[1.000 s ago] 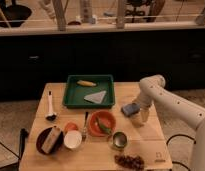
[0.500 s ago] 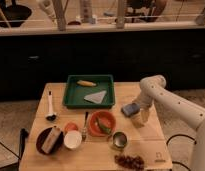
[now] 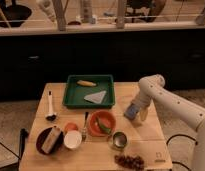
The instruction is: Wipe table surface with sponge
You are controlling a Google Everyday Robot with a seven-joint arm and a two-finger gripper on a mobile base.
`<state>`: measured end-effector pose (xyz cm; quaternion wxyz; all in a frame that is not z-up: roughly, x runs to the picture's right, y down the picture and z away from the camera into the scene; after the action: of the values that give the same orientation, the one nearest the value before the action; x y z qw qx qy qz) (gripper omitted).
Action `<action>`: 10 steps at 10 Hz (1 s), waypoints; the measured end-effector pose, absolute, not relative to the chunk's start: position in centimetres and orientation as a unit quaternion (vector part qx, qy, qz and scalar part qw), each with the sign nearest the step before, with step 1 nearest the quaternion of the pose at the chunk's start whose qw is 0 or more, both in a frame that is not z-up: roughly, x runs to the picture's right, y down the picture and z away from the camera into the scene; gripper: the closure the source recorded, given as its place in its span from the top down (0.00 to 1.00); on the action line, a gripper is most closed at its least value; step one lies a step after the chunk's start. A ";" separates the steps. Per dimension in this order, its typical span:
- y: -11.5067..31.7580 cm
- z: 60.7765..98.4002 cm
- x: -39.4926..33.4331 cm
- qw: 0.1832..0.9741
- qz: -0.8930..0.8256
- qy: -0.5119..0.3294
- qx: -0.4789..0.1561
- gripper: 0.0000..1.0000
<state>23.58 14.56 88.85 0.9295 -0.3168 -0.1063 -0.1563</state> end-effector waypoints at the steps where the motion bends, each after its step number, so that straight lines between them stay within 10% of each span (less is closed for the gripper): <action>1: 14.4 88.9 23.3 0.929 -0.162 -0.109 -0.315 0.80; 10: 14.0 89.2 22.2 0.917 -0.206 -0.140 -0.312 0.76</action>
<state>22.18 14.04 89.20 0.9169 -0.3115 -0.1402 -0.2062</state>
